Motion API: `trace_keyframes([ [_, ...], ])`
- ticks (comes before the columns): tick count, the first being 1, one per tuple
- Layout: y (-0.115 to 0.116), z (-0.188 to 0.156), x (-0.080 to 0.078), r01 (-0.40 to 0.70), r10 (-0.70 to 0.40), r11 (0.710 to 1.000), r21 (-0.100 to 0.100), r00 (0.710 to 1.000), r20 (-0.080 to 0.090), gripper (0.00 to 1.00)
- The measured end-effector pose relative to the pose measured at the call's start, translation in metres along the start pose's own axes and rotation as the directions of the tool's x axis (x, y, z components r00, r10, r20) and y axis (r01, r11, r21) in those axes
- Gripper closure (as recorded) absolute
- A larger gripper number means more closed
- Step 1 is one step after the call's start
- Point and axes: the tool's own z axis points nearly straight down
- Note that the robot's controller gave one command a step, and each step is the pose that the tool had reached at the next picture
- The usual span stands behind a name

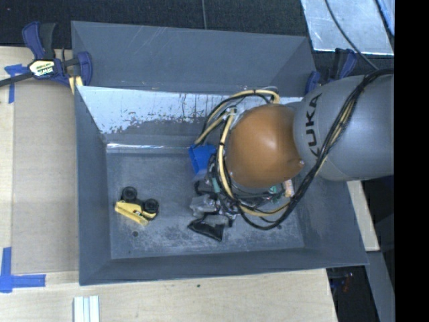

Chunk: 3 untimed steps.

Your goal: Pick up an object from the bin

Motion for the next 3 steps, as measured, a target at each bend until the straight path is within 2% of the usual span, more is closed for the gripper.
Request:
trace_keyframes([
  [1, 0.0, 0.0, 0.0, -0.001, 0.001, 1.0, 0.0, 1.0, 0.0, 1.0],
  [3, 0.001, -0.076, 0.0, -0.004, 0.004, 1.0, -0.008, 1.0, -0.005, 1.0],
])
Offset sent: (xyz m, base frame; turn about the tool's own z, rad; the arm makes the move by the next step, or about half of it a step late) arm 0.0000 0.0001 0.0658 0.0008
